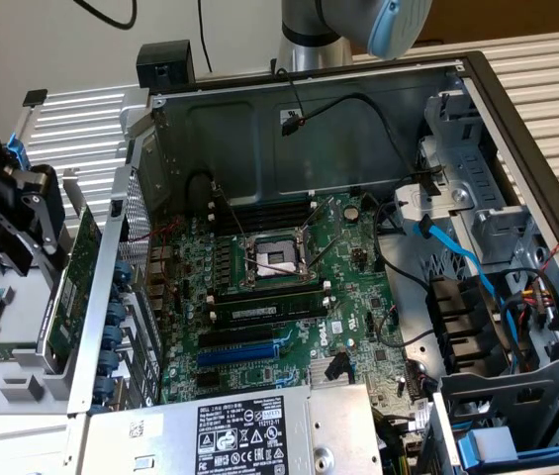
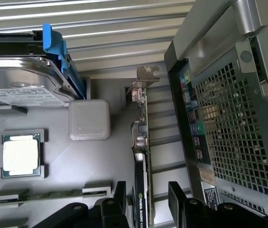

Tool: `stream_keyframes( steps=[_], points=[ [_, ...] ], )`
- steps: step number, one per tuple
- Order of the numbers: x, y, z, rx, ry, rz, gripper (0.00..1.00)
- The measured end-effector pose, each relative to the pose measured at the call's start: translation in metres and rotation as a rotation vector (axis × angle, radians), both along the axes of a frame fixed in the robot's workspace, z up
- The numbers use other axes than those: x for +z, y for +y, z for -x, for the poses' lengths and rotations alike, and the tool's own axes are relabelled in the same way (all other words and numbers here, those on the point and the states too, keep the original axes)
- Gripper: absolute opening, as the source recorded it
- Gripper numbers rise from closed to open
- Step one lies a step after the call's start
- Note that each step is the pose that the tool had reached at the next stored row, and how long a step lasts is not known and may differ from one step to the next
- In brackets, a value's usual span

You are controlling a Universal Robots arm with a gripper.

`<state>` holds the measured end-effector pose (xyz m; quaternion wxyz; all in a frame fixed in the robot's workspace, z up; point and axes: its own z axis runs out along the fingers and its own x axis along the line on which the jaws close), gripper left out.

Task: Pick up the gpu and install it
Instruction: 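Pick up the gpu and move the gpu toward the slot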

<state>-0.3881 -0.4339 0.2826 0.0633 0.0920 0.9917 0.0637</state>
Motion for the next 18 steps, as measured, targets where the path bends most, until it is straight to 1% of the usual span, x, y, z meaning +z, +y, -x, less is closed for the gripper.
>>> stream_keyframes(
  steps=[3,5,6,10,11,13,16,18],
  points=[
    [-0.0053,-0.0001,0.003,-0.003,-0.0011,-0.0003,0.48],
    [-0.0079,-0.0003,0.003,-0.006,-0.0046,-0.0009,0.48],
    [-0.0088,-0.0003,0.003,-0.008,-0.0070,-0.0013,0.48],
    [-0.0116,-0.0005,0.003,-0.021,-0.0210,-0.0046,0.48],
    [-0.0125,-0.0005,0.003,-0.024,-0.0236,-0.0055,0.48],
    [-0.0147,-0.0007,0.003,-0.032,-0.0257,-0.0074,0.48],
    [-0.0195,-0.0007,0.003,-0.042,-0.0263,-0.0101,0.48],
    [-0.0227,-0.0006,0.003,-0.047,-0.0263,-0.0128,0.48]
  ],
)
